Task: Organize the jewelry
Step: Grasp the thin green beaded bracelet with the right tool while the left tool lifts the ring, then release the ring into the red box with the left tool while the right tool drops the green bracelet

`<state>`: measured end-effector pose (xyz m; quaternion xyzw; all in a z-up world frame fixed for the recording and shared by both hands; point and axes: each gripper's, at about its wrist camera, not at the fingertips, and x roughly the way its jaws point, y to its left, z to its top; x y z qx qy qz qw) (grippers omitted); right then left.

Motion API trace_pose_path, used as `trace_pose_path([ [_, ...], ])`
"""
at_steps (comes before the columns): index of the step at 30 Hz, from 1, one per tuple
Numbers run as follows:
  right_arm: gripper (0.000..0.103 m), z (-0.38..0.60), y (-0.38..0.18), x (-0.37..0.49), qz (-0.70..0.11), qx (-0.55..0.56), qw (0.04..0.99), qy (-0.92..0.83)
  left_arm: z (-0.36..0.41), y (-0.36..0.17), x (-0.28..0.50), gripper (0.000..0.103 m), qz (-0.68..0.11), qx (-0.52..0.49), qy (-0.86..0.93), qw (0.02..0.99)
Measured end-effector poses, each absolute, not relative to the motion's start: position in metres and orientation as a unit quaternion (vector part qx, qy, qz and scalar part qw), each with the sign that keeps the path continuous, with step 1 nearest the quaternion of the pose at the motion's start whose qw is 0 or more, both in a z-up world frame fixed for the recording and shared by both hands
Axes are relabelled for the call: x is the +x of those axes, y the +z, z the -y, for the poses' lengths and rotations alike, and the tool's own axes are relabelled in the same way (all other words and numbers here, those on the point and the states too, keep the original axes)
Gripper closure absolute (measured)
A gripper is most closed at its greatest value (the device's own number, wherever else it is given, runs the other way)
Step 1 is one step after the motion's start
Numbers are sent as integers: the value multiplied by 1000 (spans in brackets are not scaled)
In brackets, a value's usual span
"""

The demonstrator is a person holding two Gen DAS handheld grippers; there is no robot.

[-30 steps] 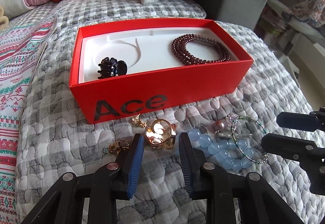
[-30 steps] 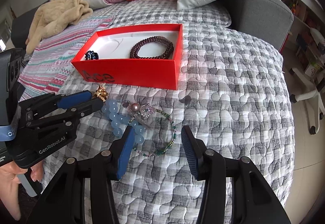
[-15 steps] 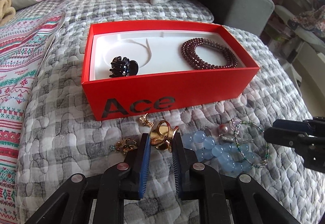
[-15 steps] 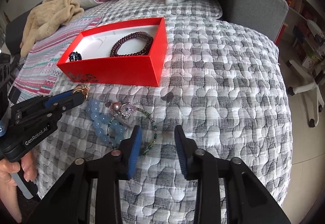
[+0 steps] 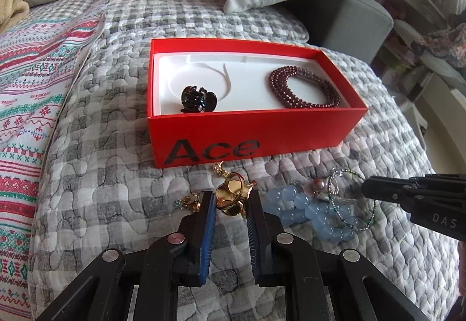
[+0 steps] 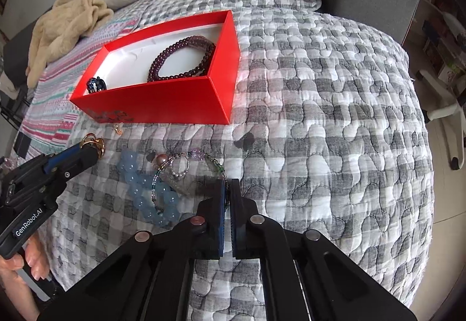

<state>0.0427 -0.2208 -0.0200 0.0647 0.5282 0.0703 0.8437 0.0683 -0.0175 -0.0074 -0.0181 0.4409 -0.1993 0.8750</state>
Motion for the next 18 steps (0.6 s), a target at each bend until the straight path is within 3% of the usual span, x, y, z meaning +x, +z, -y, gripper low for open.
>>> trace_pose_path([
  [18,101,196,58,43,-418,99,896,112,17,37,86,87,-380,-59,-208,899],
])
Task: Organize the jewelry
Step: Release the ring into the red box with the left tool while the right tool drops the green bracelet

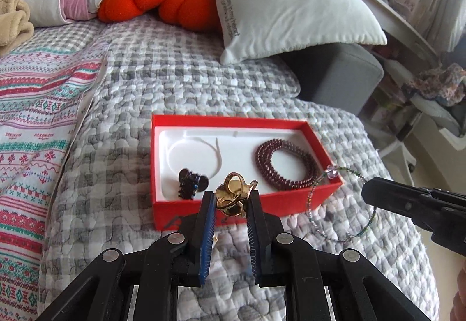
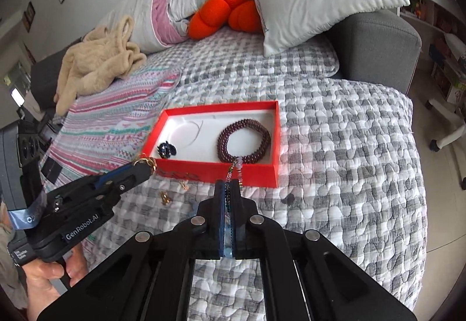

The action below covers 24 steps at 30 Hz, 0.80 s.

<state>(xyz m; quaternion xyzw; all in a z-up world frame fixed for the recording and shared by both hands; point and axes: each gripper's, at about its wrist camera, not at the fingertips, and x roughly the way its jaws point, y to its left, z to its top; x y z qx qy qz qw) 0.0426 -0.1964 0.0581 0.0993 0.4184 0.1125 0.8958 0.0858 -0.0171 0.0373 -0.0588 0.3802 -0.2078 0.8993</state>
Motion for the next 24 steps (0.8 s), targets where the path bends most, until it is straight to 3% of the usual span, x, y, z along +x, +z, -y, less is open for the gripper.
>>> trace_pose_path([
  [19,100,223,59,81,-387,151,904,97,49,5,129,86,-387,-44,-193,900],
  [24,100,226,61,78,-381,153,907,92,51,12,116,70,-381,-30,-198,902],
])
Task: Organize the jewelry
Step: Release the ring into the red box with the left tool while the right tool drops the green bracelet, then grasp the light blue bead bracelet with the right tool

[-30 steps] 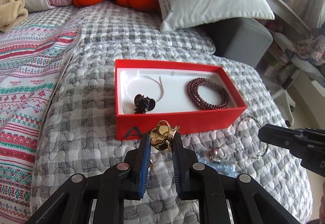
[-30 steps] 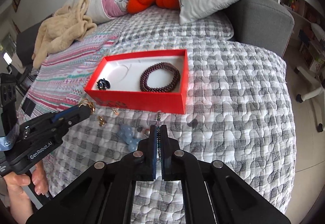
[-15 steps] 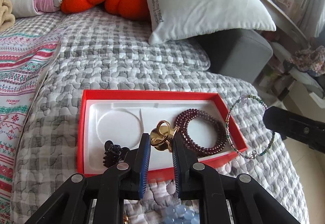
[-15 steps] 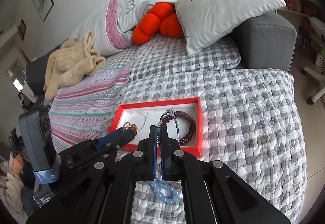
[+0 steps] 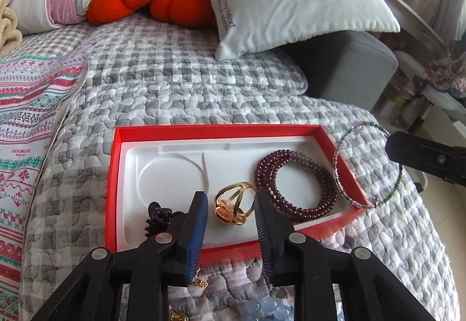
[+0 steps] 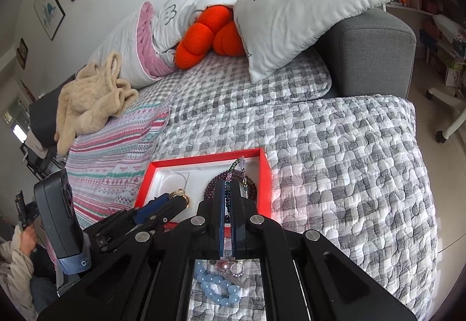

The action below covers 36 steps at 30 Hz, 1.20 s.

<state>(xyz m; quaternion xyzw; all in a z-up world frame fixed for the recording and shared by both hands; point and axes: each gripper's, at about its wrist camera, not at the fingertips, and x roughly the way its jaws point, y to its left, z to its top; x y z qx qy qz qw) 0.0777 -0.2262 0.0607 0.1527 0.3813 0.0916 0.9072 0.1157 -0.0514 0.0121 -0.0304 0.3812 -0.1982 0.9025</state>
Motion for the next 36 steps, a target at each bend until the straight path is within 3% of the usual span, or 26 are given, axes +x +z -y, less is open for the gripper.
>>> trace_pose_path([
  [4,100,222,64,77,-376,149,910,94,52,20,96,61,-372,-15,-205,905],
  [8,100,209,68,80,-372,147,910,106,48,24,77,44,-365,0,-213,906],
  [21,100,187,35,116,-405,162,893,111,24,15,67,30,-385,17,-181,905],
  [30,98,205,25,121,-427,165,884,94,11,4,75,27,-401,20,-153,903],
  [33,86,210,31,113,-423,163,886,93,4,3,75,21,-400,11,-144,905],
  [35,68,214,34,106,-421,172,885,98,-1,4,74,18,-397,10,-138,907],
  [36,65,216,36,101,-420,174,885,103,-3,5,74,17,-397,11,-136,908],
])
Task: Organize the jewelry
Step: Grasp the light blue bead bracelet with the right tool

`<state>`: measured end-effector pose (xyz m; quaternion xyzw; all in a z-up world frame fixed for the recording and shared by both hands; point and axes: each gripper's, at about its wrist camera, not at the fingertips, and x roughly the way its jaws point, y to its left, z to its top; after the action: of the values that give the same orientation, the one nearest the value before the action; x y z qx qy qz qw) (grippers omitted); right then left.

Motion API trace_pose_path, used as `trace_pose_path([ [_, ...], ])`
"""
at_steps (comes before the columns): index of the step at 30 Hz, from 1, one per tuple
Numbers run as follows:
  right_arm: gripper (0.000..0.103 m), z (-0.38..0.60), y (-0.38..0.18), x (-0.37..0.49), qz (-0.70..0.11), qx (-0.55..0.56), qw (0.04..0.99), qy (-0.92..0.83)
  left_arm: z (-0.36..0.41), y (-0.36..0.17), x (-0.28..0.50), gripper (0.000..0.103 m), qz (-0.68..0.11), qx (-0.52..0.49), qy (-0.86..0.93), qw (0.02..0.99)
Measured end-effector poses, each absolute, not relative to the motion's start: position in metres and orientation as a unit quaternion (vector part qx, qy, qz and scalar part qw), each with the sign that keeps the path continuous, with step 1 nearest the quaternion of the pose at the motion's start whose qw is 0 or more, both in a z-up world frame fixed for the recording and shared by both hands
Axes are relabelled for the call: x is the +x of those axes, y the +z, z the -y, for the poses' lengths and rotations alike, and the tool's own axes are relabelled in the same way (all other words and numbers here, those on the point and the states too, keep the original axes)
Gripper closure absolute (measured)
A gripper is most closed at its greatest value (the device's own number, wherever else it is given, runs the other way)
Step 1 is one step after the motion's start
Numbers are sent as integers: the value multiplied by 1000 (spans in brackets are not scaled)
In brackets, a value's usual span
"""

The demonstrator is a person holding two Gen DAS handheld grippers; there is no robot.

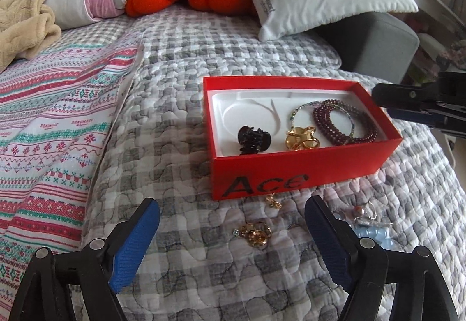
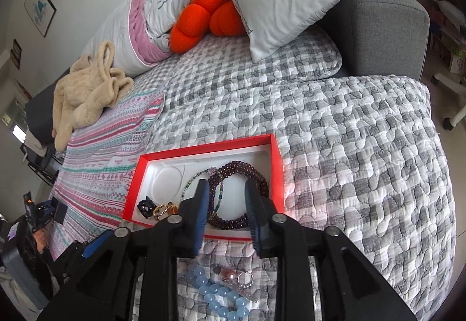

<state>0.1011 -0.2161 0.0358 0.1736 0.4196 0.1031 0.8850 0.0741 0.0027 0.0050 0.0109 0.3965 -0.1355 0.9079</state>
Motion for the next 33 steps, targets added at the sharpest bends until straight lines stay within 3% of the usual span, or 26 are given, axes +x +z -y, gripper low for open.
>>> trace_pose_path([
  [2,48,218,39,92,-416,167,887,114,-8,6,72,14,-394,12,-132,909],
  [11,36,213,29,48,-422,80,896,111,-28,-2,56,8,-398,16,-112,910],
  [19,36,191,6,9,-436,-3,890,133,-31,-10,33,8,-401,44,-118,907],
  [33,36,162,-16,-5,-450,-43,877,161,-29,-17,28,8,-415,61,-122,899],
])
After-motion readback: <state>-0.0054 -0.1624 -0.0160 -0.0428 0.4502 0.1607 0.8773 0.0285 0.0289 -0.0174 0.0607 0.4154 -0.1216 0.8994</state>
